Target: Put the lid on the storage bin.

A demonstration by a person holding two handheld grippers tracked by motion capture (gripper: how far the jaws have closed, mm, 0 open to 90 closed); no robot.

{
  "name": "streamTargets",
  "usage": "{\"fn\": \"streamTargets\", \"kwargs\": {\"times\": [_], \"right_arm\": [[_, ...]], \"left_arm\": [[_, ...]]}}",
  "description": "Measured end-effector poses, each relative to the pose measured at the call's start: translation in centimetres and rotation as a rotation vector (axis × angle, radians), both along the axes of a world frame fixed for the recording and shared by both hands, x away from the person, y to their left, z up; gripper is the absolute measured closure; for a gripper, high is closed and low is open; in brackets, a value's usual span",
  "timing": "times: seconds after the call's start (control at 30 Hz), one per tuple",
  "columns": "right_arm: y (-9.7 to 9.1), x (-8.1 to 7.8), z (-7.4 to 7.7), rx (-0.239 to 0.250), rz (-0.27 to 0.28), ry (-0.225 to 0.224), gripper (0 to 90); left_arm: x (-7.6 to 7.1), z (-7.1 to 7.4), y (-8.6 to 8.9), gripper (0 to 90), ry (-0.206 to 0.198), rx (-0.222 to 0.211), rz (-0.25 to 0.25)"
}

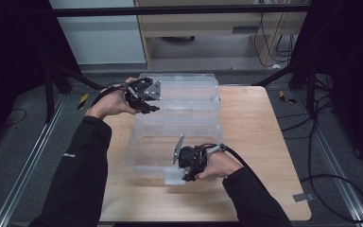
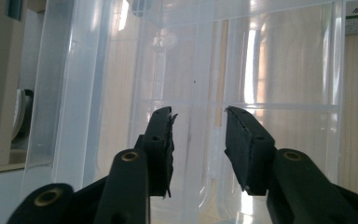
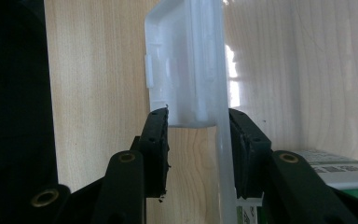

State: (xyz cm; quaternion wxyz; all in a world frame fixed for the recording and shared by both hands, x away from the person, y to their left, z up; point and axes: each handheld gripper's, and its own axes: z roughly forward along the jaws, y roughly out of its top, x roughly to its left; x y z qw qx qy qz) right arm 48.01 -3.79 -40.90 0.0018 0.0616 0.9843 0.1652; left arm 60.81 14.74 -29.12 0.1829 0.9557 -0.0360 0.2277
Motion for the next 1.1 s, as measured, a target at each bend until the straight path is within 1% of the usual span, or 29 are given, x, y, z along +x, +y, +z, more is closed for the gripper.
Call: {"fn": "streamTargets", "kwargs": {"times": [0.07, 0.1, 0.13, 0.2, 0.23, 0.37, 0.4, 0.6, 0.63, 0.67, 0.73, 0.77, 0.8, 0.83, 0.9, 0.97, 1.1], "right_arm": [[0.0, 0.0, 0.0, 0.001, 0.0, 0.001, 62.3], [0.0, 0.0, 0.0, 0.001, 0.0, 0.001, 62.3], [0.0, 0.0, 0.0, -0.001, 0.0, 0.0, 62.3], [0.0, 0.0, 0.0, -0.002, 0.002, -0.003, 62.3], [0.0, 0.0, 0.0, -0.001, 0.001, -0.003, 62.3], [0.0, 0.0, 0.0, 0.001, 0.006, -0.007, 62.4], [0.0, 0.0, 0.0, 0.001, 0.005, -0.008, 62.4], [0.0, -0.1, 0.0, 0.001, -0.002, -0.012, 62.6], [0.0, -0.1, 0.0, 0.001, -0.003, -0.013, 62.6], [0.0, -0.1, 0.0, 0.002, -0.002, -0.016, 62.6], [0.0, -0.2, 0.0, 0.007, -0.008, -0.016, 62.6], [-0.1, -0.1, 0.0, 0.01, -0.006, -0.017, 62.6], [-0.1, -0.2, 0.0, 0.008, -0.01, -0.016, 62.6], [-0.1, -0.2, 0.0, 0.009, -0.011, -0.016, 62.6], [-0.1, -0.1, 0.0, 0.011, -0.011, -0.016, 62.6], [-0.1, -0.1, 0.0, 0.011, -0.011, -0.013, 62.5], [-0.1, -0.1, 0.0, 0.017, -0.013, -0.018, 62.6]], "left_arm": [[0.1, -0.3, -0.3, 65.1, -0.011, 0.022, -0.001], [0.1, -0.3, -0.3, 66.3, -0.011, 0.022, -0.001], [0.2, -0.6, -0.7, 68.9, -0.015, 0.044, -0.003], [0.3, -0.8, -0.9, 70.8, -0.012, 0.061, 0.002], [0.4, -0.9, -1.0, 72.8, -0.018, 0.075, 0.002], [0.5, -0.9, -1.2, 77.9, -0.026, 0.085, 0.003], [0.5, -0.9, -1.2, 78.9, -0.02, 0.085, 0.007], [0.7, -1.0, -1.6, 79.5, -0.016, 0.11, 0.007], [0.7, -1.0, -1.7, 79.6, -0.019, 0.122, 0.003], [0.7, -1.1, -1.8, 79.5, -0.02, 0.115, 0.004], [0.7, -1.2, -1.9, 79.6, -0.019, 0.123, 0.004], [0.7, -1.1, -2.0, 79.8, -0.021, 0.136, 0.001], [0.7, -1.1, -2.0, 79.9, -0.021, 0.138, 0.0], [0.7, -1.1, -2.1, 80.0, -0.021, 0.155, 0.001], [0.7, -1.1, -2.1, 80.8, -0.022, 0.157, 0.001], [0.6, -1.0, -2.2, 81.8, -0.019, 0.171, 0.009], [0.5, -1.0, -2.4, 84.0, -0.013, 0.182, 0.013]]}}
